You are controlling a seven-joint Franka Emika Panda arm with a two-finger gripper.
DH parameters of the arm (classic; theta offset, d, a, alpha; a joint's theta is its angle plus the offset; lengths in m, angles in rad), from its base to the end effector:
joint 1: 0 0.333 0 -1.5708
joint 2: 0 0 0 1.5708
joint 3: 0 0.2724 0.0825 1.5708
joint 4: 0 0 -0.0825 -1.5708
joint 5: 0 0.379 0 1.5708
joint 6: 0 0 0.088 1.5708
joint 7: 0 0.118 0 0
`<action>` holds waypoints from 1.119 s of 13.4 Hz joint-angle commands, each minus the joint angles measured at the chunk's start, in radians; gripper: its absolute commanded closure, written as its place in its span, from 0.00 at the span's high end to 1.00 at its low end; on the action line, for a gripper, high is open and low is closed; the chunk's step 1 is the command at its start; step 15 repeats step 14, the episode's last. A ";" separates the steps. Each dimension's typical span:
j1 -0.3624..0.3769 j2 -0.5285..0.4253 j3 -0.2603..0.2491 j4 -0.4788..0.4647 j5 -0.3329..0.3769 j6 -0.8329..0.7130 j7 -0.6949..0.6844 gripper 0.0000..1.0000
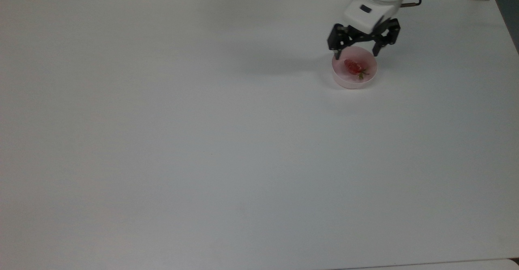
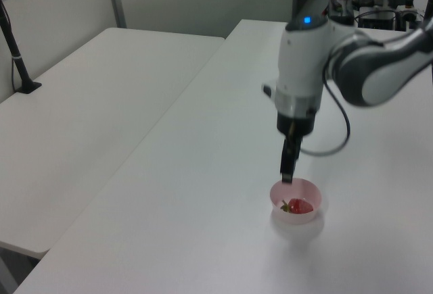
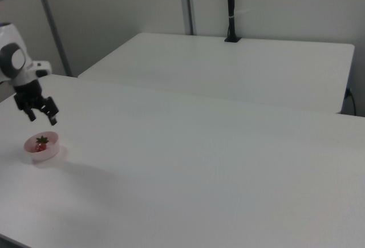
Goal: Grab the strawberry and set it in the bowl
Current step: 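Open the gripper to drop the strawberry into the pink bowl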
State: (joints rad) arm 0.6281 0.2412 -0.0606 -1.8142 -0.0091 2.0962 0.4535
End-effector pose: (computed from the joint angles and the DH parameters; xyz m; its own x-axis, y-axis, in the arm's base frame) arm 0.5153 0.3296 0.3602 0.9917 0.1201 0.0468 0.1201 -0.9928 0.0022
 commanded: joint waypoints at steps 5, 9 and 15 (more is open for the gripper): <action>-0.553 -0.230 0.143 0.053 -0.114 -0.314 -0.266 1.00; -0.605 -0.241 0.073 0.055 -0.117 -0.318 -0.328 1.00; -0.600 -0.237 0.027 0.059 -0.109 -0.314 -0.329 1.00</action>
